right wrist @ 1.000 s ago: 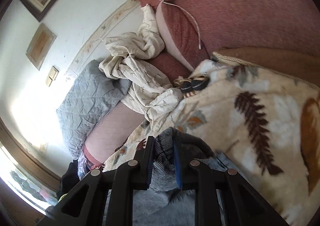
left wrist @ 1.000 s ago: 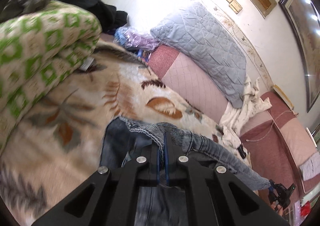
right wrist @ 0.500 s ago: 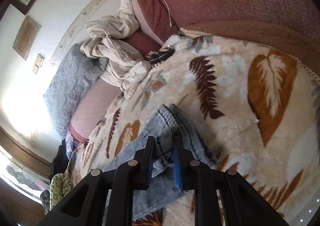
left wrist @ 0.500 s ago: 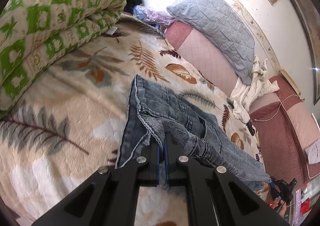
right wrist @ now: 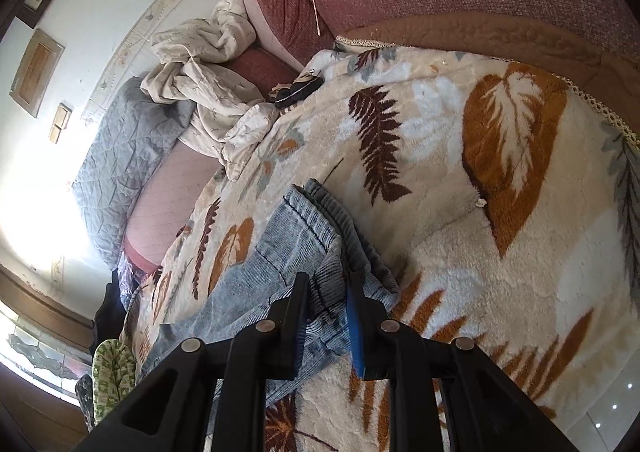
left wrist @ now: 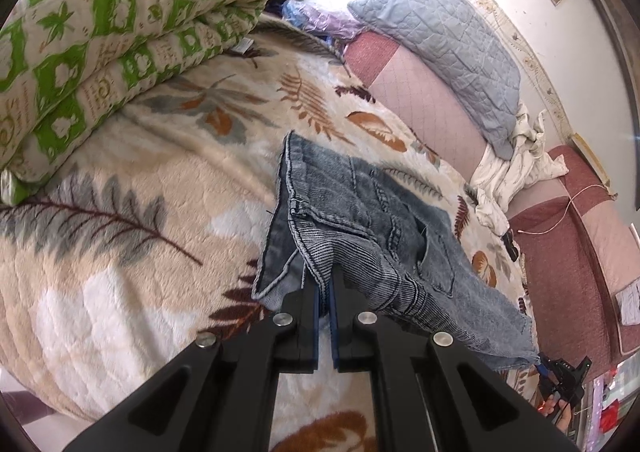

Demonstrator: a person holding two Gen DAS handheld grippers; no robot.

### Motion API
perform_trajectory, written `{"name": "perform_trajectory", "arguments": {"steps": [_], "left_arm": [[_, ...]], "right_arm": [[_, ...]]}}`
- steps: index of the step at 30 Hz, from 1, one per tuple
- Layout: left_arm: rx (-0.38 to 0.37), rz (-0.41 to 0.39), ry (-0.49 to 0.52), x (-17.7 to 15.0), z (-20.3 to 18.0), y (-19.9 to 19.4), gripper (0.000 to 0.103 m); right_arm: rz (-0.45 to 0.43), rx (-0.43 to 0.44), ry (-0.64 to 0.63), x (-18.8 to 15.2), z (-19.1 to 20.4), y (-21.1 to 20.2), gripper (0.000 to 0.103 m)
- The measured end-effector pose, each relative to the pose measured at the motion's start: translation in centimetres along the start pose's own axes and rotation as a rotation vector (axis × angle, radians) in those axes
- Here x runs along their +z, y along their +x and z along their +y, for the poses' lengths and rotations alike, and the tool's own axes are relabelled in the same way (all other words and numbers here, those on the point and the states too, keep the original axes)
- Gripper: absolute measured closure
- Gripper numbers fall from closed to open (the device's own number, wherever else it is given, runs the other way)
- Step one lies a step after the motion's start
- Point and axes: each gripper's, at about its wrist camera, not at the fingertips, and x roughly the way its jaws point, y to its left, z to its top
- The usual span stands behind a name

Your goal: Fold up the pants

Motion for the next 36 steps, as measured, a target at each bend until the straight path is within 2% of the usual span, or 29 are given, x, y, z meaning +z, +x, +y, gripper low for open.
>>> {"name": "perform_trajectory", "arguments": {"steps": [6, 10, 12, 13, 14, 17, 19, 20, 21, 22, 27, 29, 31, 33, 36], "left_arm": [[0.053, 0.035, 0.004, -0.8, 0.2, 0.0, 0.098], [0.136, 0.016, 0.046, -0.9, -0.4, -1.0, 0.095], [0.213, -0.012, 0.081, -0.7, -0.9, -1.9, 0.089], [0.24, -0.035, 0.095, -0.6, -1.3, -2.6, 0.08], [0.241, -0.048, 0.1, -0.5, -1.5, -3.0, 0.069], [0.223, -0.094, 0.152, -0.5, -3.4, -4.1, 0.051], [0.213, -0.115, 0.223, -0.9, -5.8, -4.0, 0.048], [0.204, -0.113, 0.255, -1.1, -6.8, -3.7, 0.044], [0.194, -0.107, 0.283, -1.4, -8.0, -3.3, 0.041], [0.18, -0.093, 0.32, -1.9, -9.5, -2.4, 0.037], [0.131, -0.007, 0.437, -4.3, -14.6, 1.3, 0.036], [0.123, 0.008, 0.487, -5.1, -16.4, 2.7, 0.033], [0.136, 0.011, 0.532, -5.9, -17.9, 4.0, 0.029], [0.137, 0.004, 0.559, -6.2, -18.7, 5.0, 0.028], [0.162, 0.04, 0.565, -6.3, -19.3, 7.6, 0.028]], "right_arm": [[0.036, -0.007, 0.018, -0.2, -0.7, 0.4, 0.084], [0.038, -0.053, -0.038, -0.1, 0.1, -0.2, 0.08], [0.036, -0.084, -0.068, 0.0, 0.6, -0.5, 0.076], [0.023, -0.104, -0.079, 0.0, 0.8, -0.8, 0.076], [0.002, -0.129, -0.096, 0.2, 1.1, -1.3, 0.076], [-0.03, -0.134, -0.127, 0.5, 2.4, -2.3, 0.073], [-0.036, -0.1, -0.138, 0.2, 3.7, -2.4, 0.062], [-0.035, -0.088, -0.151, -0.1, 4.5, -2.1, 0.048], [-0.03, -0.075, -0.177, -0.7, 5.6, -1.6, 0.041], [-0.02, -0.067, -0.203, -1.3, 6.7, -1.0, 0.041], [0.108, -0.021, -0.317, -5.6, 10.9, 4.0, 0.041], [0.152, -0.031, -0.385, -7.4, 12.2, 5.6, 0.041], [0.157, -0.056, -0.465, -9.0, 13.3, 6.4, 0.041], [0.163, -0.067, -0.527, -10.0, 13.9, 7.1, 0.041], [0.158, -0.094, -0.58, -10.6, 14.3, 7.8, 0.041]]}}
